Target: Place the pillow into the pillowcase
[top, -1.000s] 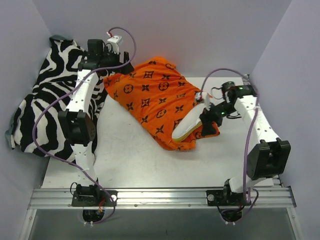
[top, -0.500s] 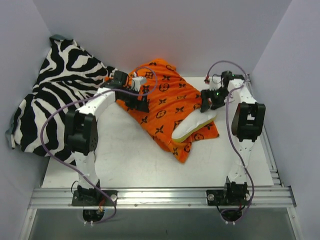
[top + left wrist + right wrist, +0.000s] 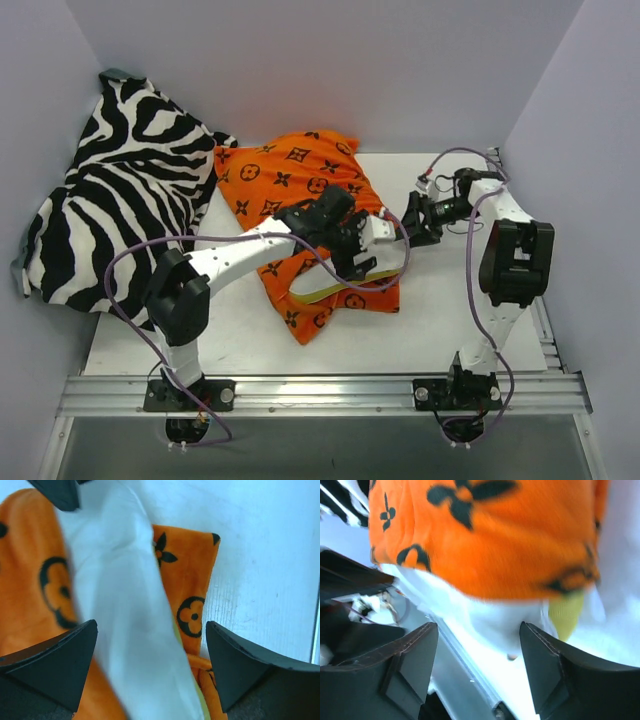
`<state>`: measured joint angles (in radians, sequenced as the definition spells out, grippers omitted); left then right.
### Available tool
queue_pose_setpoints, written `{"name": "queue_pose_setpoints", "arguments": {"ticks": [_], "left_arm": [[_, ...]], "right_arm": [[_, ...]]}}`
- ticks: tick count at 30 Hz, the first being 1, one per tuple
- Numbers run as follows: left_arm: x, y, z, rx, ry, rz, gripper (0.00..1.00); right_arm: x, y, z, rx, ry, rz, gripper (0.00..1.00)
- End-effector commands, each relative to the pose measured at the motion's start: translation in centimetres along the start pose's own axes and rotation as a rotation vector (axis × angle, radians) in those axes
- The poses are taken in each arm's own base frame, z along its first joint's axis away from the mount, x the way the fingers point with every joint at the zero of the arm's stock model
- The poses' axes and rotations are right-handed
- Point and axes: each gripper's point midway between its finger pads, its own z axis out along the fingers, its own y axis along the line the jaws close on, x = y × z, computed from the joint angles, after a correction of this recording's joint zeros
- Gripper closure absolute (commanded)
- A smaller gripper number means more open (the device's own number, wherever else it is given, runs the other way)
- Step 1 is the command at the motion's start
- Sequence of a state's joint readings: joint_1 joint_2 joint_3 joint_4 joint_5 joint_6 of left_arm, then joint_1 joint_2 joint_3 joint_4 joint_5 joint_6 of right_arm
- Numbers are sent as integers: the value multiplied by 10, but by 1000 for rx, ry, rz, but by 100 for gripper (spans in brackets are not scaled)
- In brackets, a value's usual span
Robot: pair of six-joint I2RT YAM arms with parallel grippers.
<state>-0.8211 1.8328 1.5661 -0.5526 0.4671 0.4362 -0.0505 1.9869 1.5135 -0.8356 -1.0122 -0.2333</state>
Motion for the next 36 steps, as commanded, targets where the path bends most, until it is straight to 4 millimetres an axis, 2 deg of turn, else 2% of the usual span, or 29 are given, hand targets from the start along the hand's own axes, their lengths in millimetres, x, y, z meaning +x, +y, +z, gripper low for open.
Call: {"name": "queue_pose_setpoints", "arguments": {"ticks": [1, 2, 4, 5, 6, 8, 9, 10, 12, 13, 14, 15, 16, 18, 19, 20, 22, 26, 28, 29, 30, 31, 32, 33, 34, 36], "left_arm": [[-13, -1, 15, -96, 0, 231, 2], [-10, 4, 21, -148, 24, 272, 3], [8, 3, 40, -203, 89, 341, 3], [6, 9, 45, -245, 85, 372, 3], [22, 20, 51, -308, 146, 394, 2], [27, 36, 56, -378, 176, 416, 3], [41, 46, 63, -406, 238, 437, 3], [38, 53, 64, -427, 250, 447, 8], [48, 53, 74, -361, 278, 404, 44], [20, 68, 63, -355, 209, 347, 61], [26, 61, 56, -266, 221, 271, 88], [14, 55, 52, -207, 154, 162, 95], [-6, 57, 36, -106, 61, 90, 99], [-21, 60, 24, -69, -4, -26, 100], [-26, 50, 21, 11, -34, -64, 100], [-35, 59, 11, 10, -64, -86, 100], [-35, 60, 10, 25, -69, -146, 100], [-37, 57, 3, 71, -92, -207, 100], [-34, 62, -1, 64, -92, -238, 100], [-33, 63, -2, 60, -90, -244, 100], [-29, 67, -4, 50, -86, -260, 100], [-29, 69, -6, 45, -88, -269, 100], [-27, 72, -7, 38, -87, -280, 100], [-25, 74, -7, 30, -82, -293, 100], [-22, 79, -10, 17, -81, -300, 100], [-17, 82, -9, 5, -71, -306, 100]], "right_arm": [[15, 12, -38, -29, -80, 158, 32], [22, 3, -41, 9, -80, 186, 31], [40, -10, -51, 51, -92, 262, 30], [48, -16, -53, 97, -86, 279, 29], [58, -22, -54, 107, -82, 317, 29], [69, -28, -54, 148, -67, 346, 30], [78, -29, -51, 150, -46, 364, 30], [81, -30, -49, 156, -39, 370, 30], [88, -35, -46, 186, -14, 376, 30], [92, -34, -41, 191, 12, 372, 30], [95, -38, -36, 202, 39, 383, 30], [100, -42, -33, 234, 71, 379, 30], [106, -41, -25, 239, 109, 366, 30], [111, -46, -12, 251, 152, 367, 30], [116, -46, -5, 241, 163, 381, 30], [111, -47, 6, 248, 156, 372, 29], [107, -57, 16, 297, 145, 358, 29], [83, -84, 40, 385, 68, 377, 28], [64, -83, 45, 379, 18, 388, 29], [55, -86, 47, 374, -8, 376, 33], [48, -80, 53, 371, -8, 349, 37], [46, -80, 53, 357, -8, 353, 49], [46, -79, 51, 348, -6, 355, 82], [47, -76, 48, 337, -5, 344, 95], [53, -84, 33, 334, -25, 363, 100], [62, -72, 4, 300, -49, 370, 100]]}}
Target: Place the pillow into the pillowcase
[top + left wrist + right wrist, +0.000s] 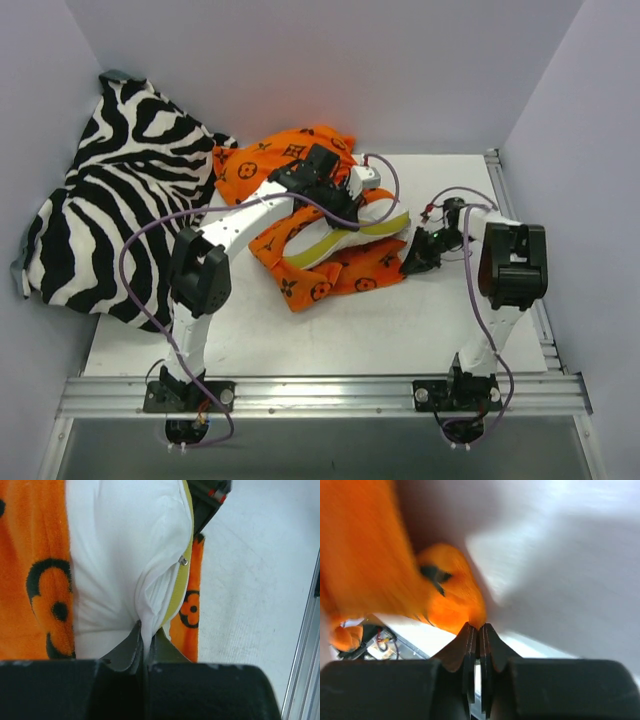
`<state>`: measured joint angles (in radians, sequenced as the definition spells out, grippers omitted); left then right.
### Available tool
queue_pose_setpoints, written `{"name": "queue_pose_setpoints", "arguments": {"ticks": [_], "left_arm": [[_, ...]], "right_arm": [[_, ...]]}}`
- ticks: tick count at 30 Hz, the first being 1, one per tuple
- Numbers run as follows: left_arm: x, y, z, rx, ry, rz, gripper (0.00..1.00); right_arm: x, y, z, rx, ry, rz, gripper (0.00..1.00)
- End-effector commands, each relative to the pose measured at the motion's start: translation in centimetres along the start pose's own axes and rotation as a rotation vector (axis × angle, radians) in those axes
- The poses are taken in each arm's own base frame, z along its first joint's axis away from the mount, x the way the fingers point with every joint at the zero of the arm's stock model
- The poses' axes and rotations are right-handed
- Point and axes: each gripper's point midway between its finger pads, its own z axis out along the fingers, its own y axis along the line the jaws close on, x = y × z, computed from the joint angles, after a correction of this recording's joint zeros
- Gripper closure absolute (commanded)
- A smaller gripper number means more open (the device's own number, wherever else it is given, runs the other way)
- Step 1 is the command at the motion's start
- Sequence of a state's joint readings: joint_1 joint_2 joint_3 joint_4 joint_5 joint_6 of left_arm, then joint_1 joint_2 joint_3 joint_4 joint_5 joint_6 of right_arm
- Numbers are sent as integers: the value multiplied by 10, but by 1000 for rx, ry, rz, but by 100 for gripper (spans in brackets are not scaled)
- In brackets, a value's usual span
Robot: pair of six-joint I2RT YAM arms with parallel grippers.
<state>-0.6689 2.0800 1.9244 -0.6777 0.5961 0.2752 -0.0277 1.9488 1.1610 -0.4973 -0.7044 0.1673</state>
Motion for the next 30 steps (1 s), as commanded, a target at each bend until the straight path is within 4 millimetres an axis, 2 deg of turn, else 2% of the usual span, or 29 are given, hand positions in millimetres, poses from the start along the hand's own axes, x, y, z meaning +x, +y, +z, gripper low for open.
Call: {"name": "queue_pose_setpoints", "arguments": {"ticks": [1, 3, 4, 6, 8, 10, 11, 13, 15, 17, 19, 21, 22, 23, 25, 26, 27, 28, 29, 30], "left_arm": [[1, 9, -10, -14, -9, -46, 100], [9, 8, -8, -11, 9, -42, 100], [15, 7, -5, -14, 24, -41, 100], [35, 2, 4, 0, 79, -37, 100], [50, -9, 16, 11, 133, -21, 100], [63, -18, 28, 45, 165, -54, 100], [63, -31, 33, 102, 158, -113, 100], [66, -42, 47, 173, 164, -186, 100], [59, -60, 58, 275, 148, -285, 100], [45, -66, 65, 313, 110, -367, 100], [23, -62, 69, 316, 25, -368, 100], [1, -61, 62, 321, -43, -408, 100], [-14, -57, 59, 323, -99, -394, 100], [-24, -58, 55, 340, -119, -441, 100], [-53, -52, 40, 388, -220, -451, 100], [-59, -51, 34, 413, -231, -564, 100], [-72, -51, 26, 436, -277, -578, 100], [-88, -49, 18, 463, -351, -549, 100], [-91, -47, 14, 473, -359, -597, 100], [-96, -49, 10, 483, -372, -584, 100]], "right_arm": [[13, -20, -58, -30, -44, 74, 100], [19, -25, -98, -42, -97, -4, 100], [23, -31, -128, -41, -118, 19, 100], [33, -40, -158, -4, -120, -43, 100], [23, -54, -179, 38, -151, -62, 100], [20, -60, -179, 56, -134, -70, 100], [17, -61, -175, 51, -119, -63, 100], [16, -61, -169, 56, -100, -59, 100], [14, -75, -168, 119, -103, -72, 100], [11, -99, -172, 222, -96, -96, 100], [9, -108, -176, 270, -77, -94, 98], [2, -86, -180, 199, -123, -113, 82], [-1, -70, -183, 148, -169, -96, 61], [-5, -47, -190, 88, -239, -112, 52], [-15, 1, -187, -84, -322, -146, 46], [-16, 21, -191, -136, -362, -106, 46], [-18, 39, -187, -205, -374, -89, 46], [-26, 52, -174, -240, -397, -120, 48], [-28, 65, -170, -285, -400, -19, 49], [-32, 71, -163, -300, -407, 2, 51]]}}
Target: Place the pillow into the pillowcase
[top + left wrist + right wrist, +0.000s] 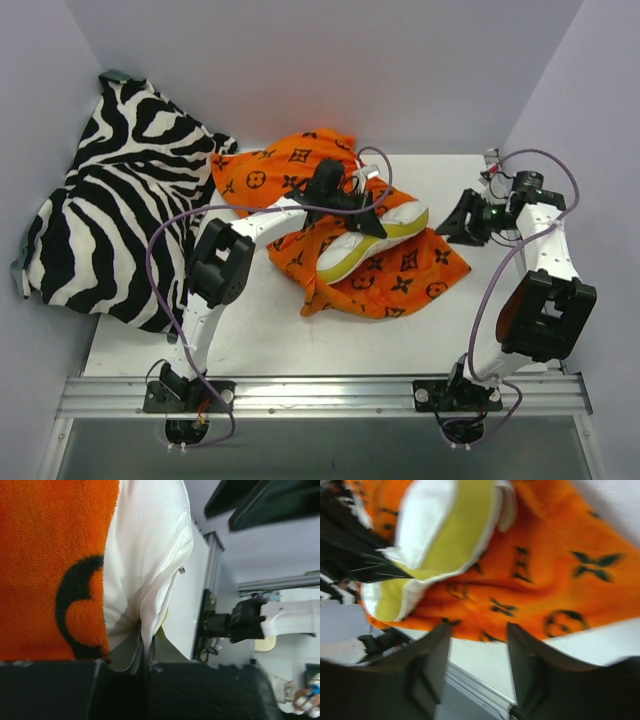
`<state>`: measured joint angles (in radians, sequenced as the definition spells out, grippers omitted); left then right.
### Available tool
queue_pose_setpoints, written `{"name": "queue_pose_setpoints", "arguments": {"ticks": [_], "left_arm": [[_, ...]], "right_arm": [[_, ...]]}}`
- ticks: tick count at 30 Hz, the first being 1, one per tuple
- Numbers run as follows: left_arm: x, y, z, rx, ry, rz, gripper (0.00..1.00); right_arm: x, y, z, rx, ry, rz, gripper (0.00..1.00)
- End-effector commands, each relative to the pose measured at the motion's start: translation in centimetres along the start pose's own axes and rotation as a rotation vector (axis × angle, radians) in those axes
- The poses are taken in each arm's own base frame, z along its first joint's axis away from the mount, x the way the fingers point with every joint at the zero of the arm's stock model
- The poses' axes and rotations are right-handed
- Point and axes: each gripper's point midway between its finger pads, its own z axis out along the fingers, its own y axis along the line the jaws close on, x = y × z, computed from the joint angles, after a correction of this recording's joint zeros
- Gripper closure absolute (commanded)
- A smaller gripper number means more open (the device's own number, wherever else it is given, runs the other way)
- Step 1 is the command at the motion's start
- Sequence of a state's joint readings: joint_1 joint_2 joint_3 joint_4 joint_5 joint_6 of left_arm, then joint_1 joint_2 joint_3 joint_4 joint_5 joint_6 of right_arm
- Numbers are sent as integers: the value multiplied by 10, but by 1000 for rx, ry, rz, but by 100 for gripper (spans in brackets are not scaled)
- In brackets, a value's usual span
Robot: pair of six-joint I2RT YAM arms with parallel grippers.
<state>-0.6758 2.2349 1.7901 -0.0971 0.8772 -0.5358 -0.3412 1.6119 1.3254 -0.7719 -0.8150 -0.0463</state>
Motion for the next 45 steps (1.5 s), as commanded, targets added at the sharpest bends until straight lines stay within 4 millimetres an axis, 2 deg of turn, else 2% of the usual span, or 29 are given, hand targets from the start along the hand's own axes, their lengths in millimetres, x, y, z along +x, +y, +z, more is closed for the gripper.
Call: {"name": "queue_pose_setpoints", "arguments": {"ticks": [1, 2, 3, 4, 5, 6, 8, 9, 11, 12, 13, 15, 20, 23, 25, 26, 27, 28, 29, 31, 32, 34, 36, 38, 39, 41, 42, 44, 45], "left_arm": [[-56, -80, -28, 232, -134, 37, 100], [-59, -83, -30, 245, -137, 44, 100], [-61, -84, -31, 252, -138, 48, 100], [-64, -87, -32, 269, -150, 71, 100], [-65, -86, -34, 276, -149, 73, 100], [-68, -87, -35, 279, -158, 80, 100], [-73, -86, -37, 282, -174, 81, 100], [-76, -84, -37, 285, -180, 80, 100], [-77, -83, -36, 294, -185, 90, 100], [-77, -83, -36, 301, -183, 93, 100], [-78, -85, -36, 307, -187, 100, 100], [-78, -82, -35, 304, -187, 94, 100], [-77, -76, -38, 277, -210, 102, 100], [-68, -68, -37, 255, -211, 75, 100], [-65, -66, -37, 254, -223, 66, 100], [-64, -66, -36, 258, -225, 47, 100], [-61, -64, -35, 259, -227, 43, 100], [-60, -63, -35, 260, -229, 39, 100], [-59, -64, -35, 263, -229, 33, 100], [-57, -65, -33, 269, -232, 33, 100], [-56, -66, -33, 268, -234, 39, 100], [-53, -63, -31, 262, -238, 31, 100], [-51, -61, -28, 262, -241, 27, 100], [-45, -56, -22, 266, -233, 5, 100], [-45, -56, -21, 277, -238, 12, 100], [-44, -54, -16, 298, -238, -29, 100], [-45, -56, -15, 310, -244, -26, 100], [-46, -63, -13, 327, -240, -11, 100], [-46, -68, -12, 336, -242, -3, 100]], "right_arm": [[-26, 61, 22, -218, -123, 115, 58], [-10, 55, 42, -217, -87, 191, 63], [-9, 54, 50, -219, -90, 301, 67], [-20, 50, 61, -228, -151, 305, 74], [-4, 45, 77, -220, -127, 361, 78], [-5, 48, 84, -236, -138, 424, 80], [-14, 53, 97, -230, -207, 384, 83], [-4, 66, 111, -235, -186, 361, 83], [-17, 72, 125, -231, -249, 365, 82], [-7, 88, 138, -249, -225, 349, 78], [-14, 95, 147, -280, -240, 363, 71], [-19, 107, 161, -275, -237, 327, 67], [9, 36, 204, -3, -149, 411, 64], [32, -13, 200, 186, -111, 460, 63], [52, -36, 189, 274, -50, 495, 66], [49, -43, 182, 259, -63, 491, 68], [63, -47, 174, 306, -12, 482, 69], [62, -45, 162, 335, -20, 464, 72], [56, -58, 149, 373, -49, 478, 73], [63, -73, 127, 436, -25, 461, 80], [62, -89, 113, 470, -29, 492, 82], [75, -102, 91, 510, 40, 478, 86], [75, -109, 76, 474, 48, 491, 89], [70, -95, 76, 376, 59, 462, 89], [63, -72, 83, 252, 53, 454, 88], [46, -45, 88, 150, -13, 478, 87], [27, -25, 93, 52, -74, 431, 85], [22, 9, 100, -32, -103, 447, 83], [3, 24, 102, -95, -176, 400, 83]]}}
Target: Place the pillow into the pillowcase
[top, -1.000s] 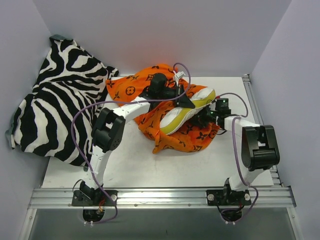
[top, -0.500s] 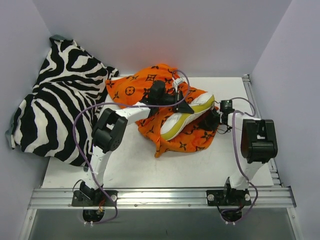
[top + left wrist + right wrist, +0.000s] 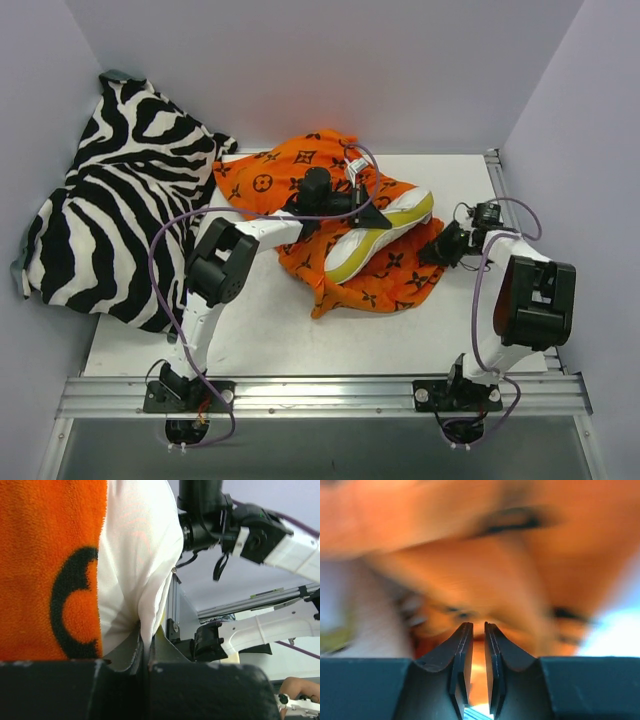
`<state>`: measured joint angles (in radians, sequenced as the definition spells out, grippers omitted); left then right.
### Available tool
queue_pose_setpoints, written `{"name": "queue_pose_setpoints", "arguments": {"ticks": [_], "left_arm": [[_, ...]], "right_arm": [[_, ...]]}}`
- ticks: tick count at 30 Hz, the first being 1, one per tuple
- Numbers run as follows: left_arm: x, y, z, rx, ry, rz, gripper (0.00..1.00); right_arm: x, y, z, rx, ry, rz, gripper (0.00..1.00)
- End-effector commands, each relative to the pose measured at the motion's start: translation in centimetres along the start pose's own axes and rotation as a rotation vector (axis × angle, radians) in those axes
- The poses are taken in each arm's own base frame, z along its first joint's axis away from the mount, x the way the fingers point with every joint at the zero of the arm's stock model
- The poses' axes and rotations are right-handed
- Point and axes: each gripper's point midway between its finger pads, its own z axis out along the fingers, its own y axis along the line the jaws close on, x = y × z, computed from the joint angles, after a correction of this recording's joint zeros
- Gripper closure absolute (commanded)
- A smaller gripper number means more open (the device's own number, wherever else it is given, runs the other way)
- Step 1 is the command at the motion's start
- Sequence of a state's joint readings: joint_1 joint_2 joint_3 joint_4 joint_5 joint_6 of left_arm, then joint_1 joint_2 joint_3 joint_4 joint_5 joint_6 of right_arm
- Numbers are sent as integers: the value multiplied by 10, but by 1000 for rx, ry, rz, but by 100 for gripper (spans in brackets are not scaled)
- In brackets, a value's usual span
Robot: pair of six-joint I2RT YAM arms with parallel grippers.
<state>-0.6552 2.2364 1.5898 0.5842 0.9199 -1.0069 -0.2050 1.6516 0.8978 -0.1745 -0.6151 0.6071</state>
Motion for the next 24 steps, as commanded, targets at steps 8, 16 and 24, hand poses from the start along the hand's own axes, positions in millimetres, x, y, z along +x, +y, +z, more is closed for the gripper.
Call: {"name": "queue_pose_setpoints", "arguments": {"ticks": [8, 16, 24], "left_arm": [[-18, -55, 8, 140, -30, 68, 100], [-10, -59, 11, 131, -17, 62, 100], [-5, -22, -3, -30, -44, -21, 100]], "right_arm": [[9, 122, 45, -477, -83, 233, 87], [-18, 148, 88, -555, -151, 277, 87], [20, 35, 94, 166, -39, 36, 99]]}}
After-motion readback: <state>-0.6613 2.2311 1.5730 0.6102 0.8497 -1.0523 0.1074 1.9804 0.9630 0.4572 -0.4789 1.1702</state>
